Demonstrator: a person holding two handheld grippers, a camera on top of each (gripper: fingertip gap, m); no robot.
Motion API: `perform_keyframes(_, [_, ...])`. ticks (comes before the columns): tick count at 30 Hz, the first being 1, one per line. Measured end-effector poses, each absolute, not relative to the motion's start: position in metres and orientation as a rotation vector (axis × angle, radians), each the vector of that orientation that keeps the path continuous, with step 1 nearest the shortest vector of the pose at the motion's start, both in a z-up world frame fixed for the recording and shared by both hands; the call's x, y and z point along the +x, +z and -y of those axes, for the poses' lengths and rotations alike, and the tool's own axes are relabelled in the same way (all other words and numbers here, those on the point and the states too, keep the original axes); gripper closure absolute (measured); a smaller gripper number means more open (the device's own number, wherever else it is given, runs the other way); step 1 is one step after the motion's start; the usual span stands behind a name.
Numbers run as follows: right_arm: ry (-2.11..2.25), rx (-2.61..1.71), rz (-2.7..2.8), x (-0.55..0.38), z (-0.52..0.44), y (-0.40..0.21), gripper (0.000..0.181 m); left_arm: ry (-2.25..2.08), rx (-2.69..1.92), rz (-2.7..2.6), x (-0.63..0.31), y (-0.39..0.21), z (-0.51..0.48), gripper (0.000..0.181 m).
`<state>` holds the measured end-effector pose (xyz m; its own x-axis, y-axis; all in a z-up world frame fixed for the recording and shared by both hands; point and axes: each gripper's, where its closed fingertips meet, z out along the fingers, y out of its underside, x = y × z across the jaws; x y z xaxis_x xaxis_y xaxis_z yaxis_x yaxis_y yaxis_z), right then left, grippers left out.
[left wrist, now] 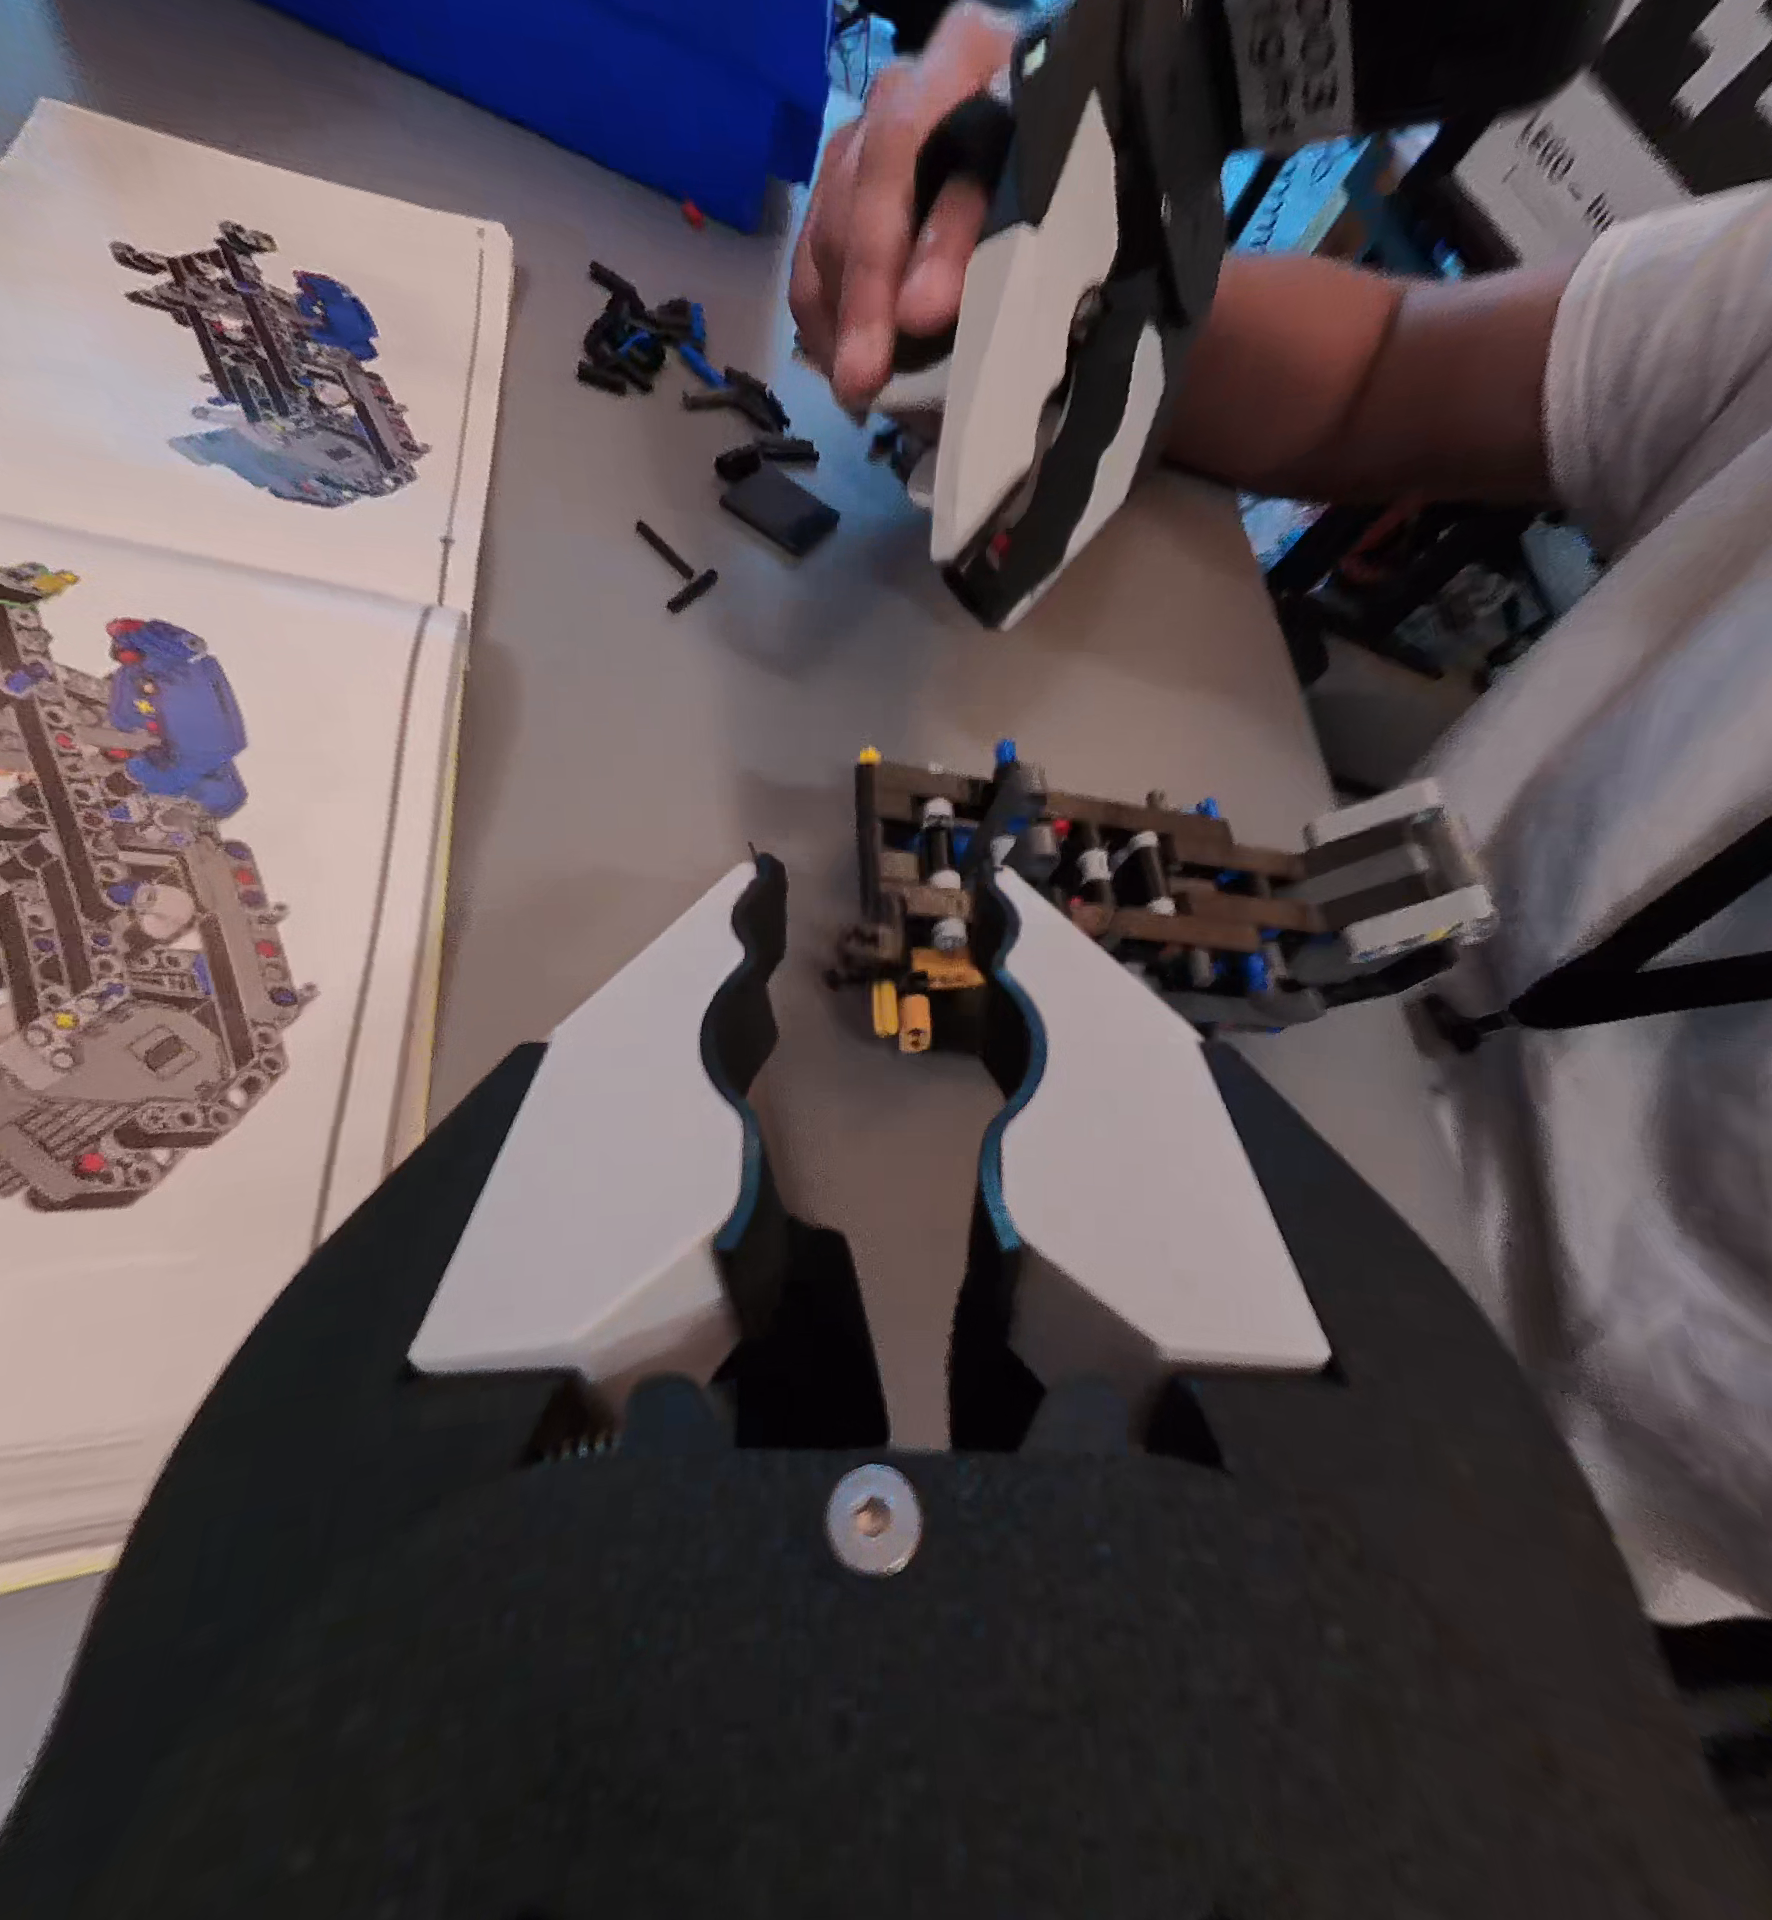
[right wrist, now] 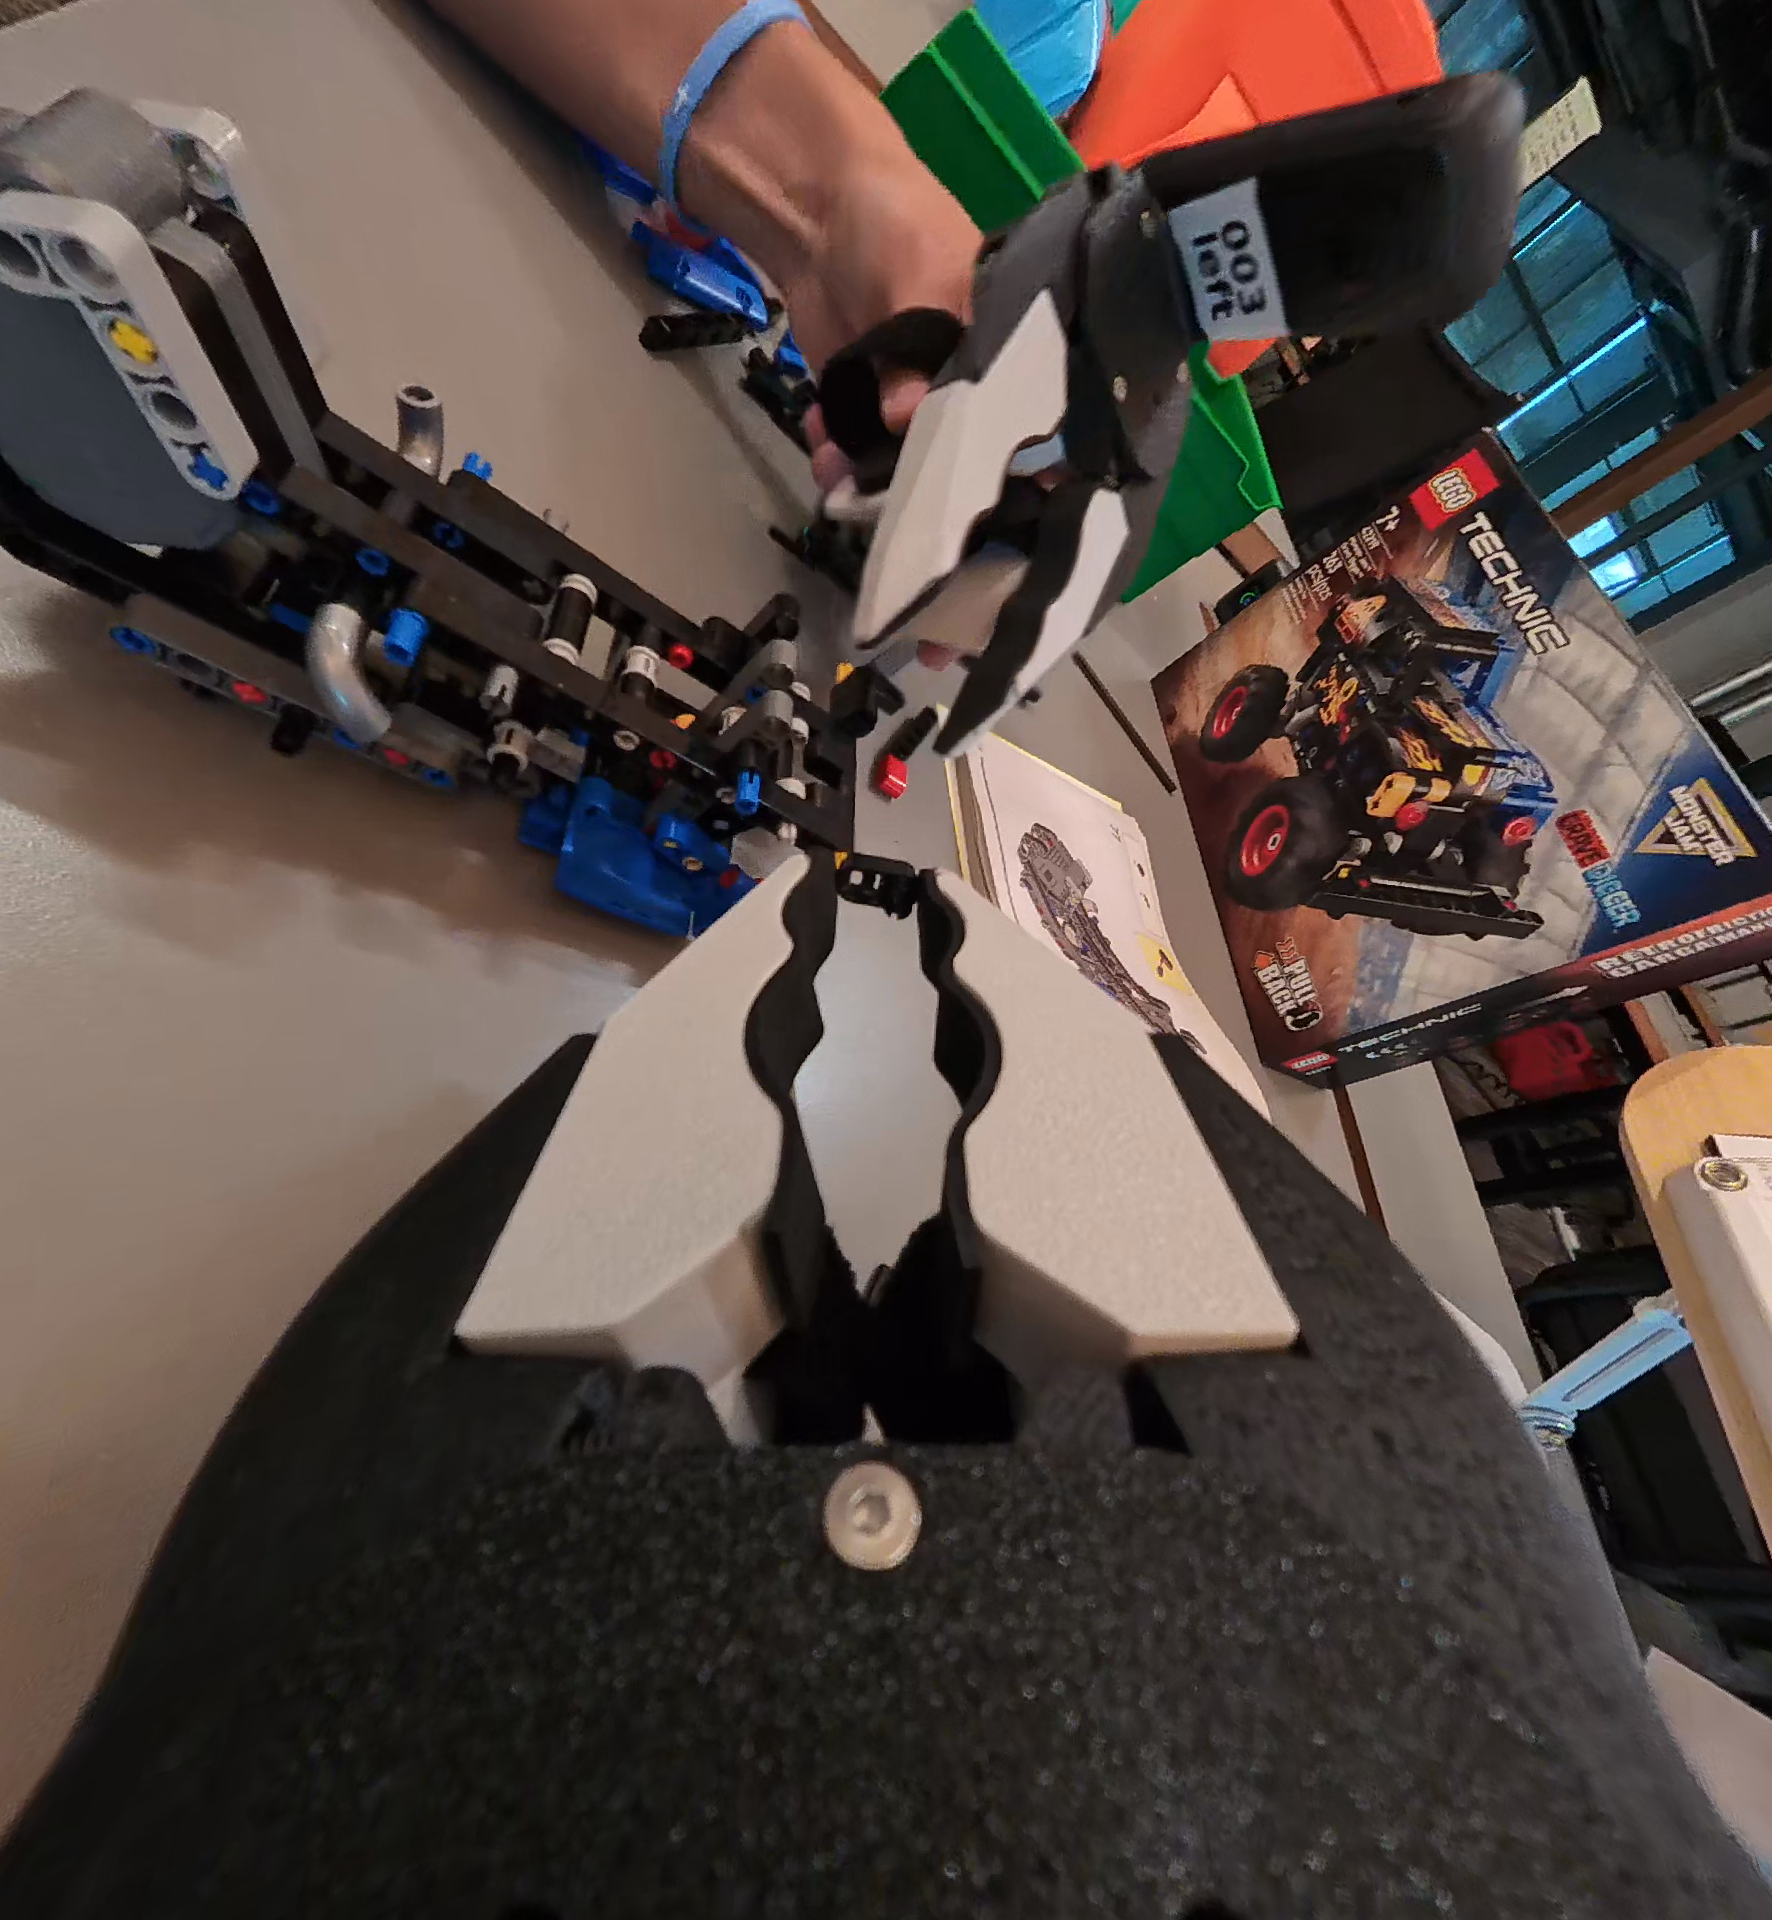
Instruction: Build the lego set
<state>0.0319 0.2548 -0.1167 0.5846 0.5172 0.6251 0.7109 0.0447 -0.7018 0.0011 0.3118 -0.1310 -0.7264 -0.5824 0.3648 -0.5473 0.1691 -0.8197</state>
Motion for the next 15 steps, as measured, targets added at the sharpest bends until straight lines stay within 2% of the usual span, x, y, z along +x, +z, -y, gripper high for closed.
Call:
perform_keyframes(3, [-0.196,-1.611,1.040,0.034,-0.255,-0.114,0.166,-1.655,-1.226,-2.520,0.000,-0.117,-0.304,0.148])
perform_keyframes(6, [-0.197,-1.610,1.042,0.033,-0.254,-0.113,0.166,-1.232,-1.276,-2.721,0.008,-0.138,-0.301,0.155])
perform_keyframes(11, [-0.212,-1.606,1.059,0.030,-0.253,-0.112,0.166,-0.820,-1.217,-2.877,0.015,-0.147,-0.297,0.160])
perform_keyframes(15, [-0.212,-1.605,1.062,0.029,-0.253,-0.111,0.166,-0.786,-1.226,-2.965,0.012,-0.145,-0.292,0.161])
